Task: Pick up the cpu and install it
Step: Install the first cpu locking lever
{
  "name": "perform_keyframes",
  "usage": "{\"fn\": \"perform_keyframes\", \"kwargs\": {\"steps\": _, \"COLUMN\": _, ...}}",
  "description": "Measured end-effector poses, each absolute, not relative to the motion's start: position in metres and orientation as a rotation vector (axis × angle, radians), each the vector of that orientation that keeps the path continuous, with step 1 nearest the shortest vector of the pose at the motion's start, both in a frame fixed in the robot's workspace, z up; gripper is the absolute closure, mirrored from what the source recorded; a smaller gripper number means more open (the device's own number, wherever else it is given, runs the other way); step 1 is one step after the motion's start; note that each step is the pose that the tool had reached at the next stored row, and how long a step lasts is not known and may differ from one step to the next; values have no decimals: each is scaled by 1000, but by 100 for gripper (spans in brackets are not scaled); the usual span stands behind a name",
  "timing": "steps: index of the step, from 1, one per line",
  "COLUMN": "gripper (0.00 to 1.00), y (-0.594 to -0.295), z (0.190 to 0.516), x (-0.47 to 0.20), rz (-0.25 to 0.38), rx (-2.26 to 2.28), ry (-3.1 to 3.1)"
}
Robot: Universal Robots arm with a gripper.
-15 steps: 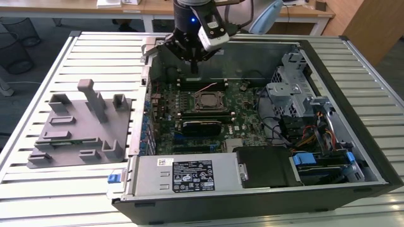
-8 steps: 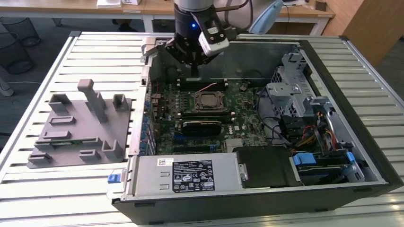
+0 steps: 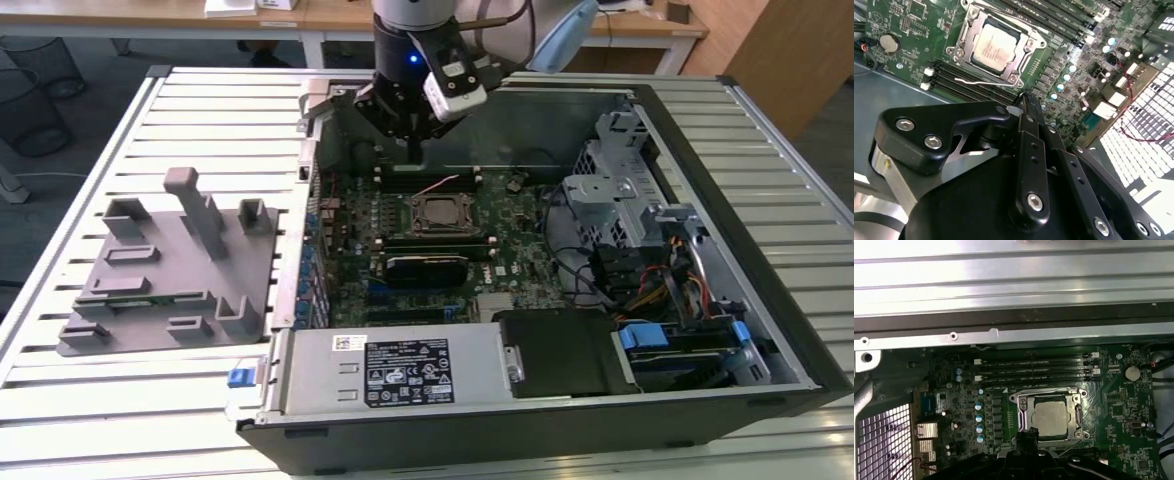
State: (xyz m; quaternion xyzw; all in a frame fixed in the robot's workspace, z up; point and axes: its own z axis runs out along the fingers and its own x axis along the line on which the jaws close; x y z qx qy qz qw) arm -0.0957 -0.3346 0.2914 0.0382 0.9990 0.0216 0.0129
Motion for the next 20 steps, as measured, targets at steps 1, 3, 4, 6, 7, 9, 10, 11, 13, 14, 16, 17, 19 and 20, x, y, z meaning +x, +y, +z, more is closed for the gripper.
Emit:
{"fn": "perform_keyframes", "kwargs": {"steps": 1, "gripper": 89, "y": -334, "z": 290, "x": -95, "rz": 68, "rx": 119, "ry": 3113}}
{"fn": "perform_keyframes", "kwargs": {"steps": 3, "gripper": 89, "y": -334, "z": 288, "x": -94, "rz": 67, "rx": 119, "ry": 3113}}
{"fn": "perform_keyframes", "kwargs": {"steps": 4, "gripper": 89, "y": -334, "z": 287, "x": -93, "rz": 67, "rx": 119, "ry": 3113}}
{"fn": "perform_keyframes", "kwargs": {"steps": 6, "gripper": 89, "y": -333, "z": 285, "x": -93, "rz": 67, "rx": 119, "ry": 3113}}
{"fn": "perform_keyframes", "kwargs": {"steps": 7, "gripper": 89, "y": -333, "z": 283, "x": -92, "rz": 67, "rx": 119, "ry": 3113}}
{"fn": "perform_keyframes", "kwargs": {"steps": 9, "gripper": 89, "y": -332, "z": 281, "x": -92, "rz": 67, "rx": 119, "ry": 3113}}
{"fn": "perform_keyframes", "kwargs": {"steps": 10, "gripper": 89, "y": -332, "z": 280, "x": -91, "rz": 67, "rx": 119, "ry": 3113}}
{"fn": "perform_keyframes", "kwargs": {"steps": 11, "gripper": 89, "y": -332, "z": 279, "x": -91, "rz": 67, "rx": 119, "ry": 3113}}
{"fn": "perform_keyframes", "kwargs": {"steps": 13, "gripper": 89, "y": -331, "z": 277, "x": -91, "rz": 67, "rx": 119, "ry": 3113}}
{"fn": "perform_keyframes", "kwargs": {"steps": 14, "gripper": 89, "y": -330, "z": 276, "x": -90, "rz": 66, "rx": 119, "ry": 3113}}
{"fn": "perform_keyframes", "kwargs": {"steps": 16, "gripper": 89, "y": -329, "z": 274, "x": -90, "rz": 66, "rx": 119, "ry": 3113}}
{"fn": "perform_keyframes", "kwargs": {"steps": 17, "gripper": 89, "y": -328, "z": 272, "x": -90, "rz": 66, "rx": 119, "ry": 3113}}
{"fn": "perform_keyframes", "kwargs": {"steps": 19, "gripper": 89, "y": -327, "z": 270, "x": -89, "rz": 65, "rx": 119, "ry": 3113}}
{"fn": "perform_keyframes", "kwargs": {"steps": 20, "gripper": 89, "y": -326, "z": 269, "x": -89, "rz": 65, "rx": 119, "ry": 3113}}
